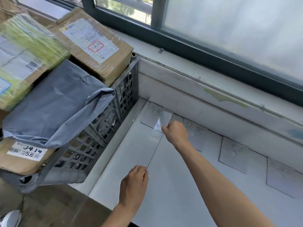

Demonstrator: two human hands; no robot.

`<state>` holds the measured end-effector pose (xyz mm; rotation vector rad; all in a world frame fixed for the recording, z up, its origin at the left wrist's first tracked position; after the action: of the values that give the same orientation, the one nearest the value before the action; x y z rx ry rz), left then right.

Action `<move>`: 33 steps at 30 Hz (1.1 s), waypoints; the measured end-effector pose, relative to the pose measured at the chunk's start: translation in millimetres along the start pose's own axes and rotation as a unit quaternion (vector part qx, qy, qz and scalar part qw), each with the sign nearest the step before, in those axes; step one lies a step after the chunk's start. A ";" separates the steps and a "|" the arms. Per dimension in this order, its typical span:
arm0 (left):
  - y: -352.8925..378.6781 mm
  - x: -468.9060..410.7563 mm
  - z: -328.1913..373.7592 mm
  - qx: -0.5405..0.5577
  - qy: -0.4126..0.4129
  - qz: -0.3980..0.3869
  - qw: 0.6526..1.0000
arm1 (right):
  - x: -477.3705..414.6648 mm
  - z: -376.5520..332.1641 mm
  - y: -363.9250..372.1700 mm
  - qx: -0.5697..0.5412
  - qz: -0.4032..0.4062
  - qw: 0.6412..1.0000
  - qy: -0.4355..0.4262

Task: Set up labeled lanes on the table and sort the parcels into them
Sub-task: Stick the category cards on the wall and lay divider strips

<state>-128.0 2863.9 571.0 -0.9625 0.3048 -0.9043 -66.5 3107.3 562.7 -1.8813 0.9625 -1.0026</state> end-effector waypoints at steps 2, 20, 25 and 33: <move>24.1 4.7 3.8 -0.001 -0.004 -0.021 1.000 | 3.3 26.6 4.0 0.007 -0.014 1.000 0.016; 106.4 17.7 7.2 -0.065 -0.028 -0.118 0.991 | 9.0 89.4 41.5 -0.006 -0.057 0.997 0.052; 108.6 16.6 6.3 -0.075 -0.030 -0.128 0.988 | 9.1 90.0 44.5 -0.010 -0.056 0.997 0.052; 108.0 10.1 6.9 -0.074 -0.028 -0.131 0.988 | 5.4 90.4 41.7 -0.019 -0.041 0.997 0.061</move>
<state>-60.9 2887.4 488.7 -1.1817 0.2012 -1.1026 4.6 3110.8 493.0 -1.9225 0.9870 -1.1666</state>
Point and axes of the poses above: each hand's wrist, its own x-axis away from the middle knuckle, its own y-axis out of the palm, z = x × y, the point moved 10 cm from there along -x, towards the middle knuckle, and after that the axes turned 4 degrees about -y, right-handed, at the moved point
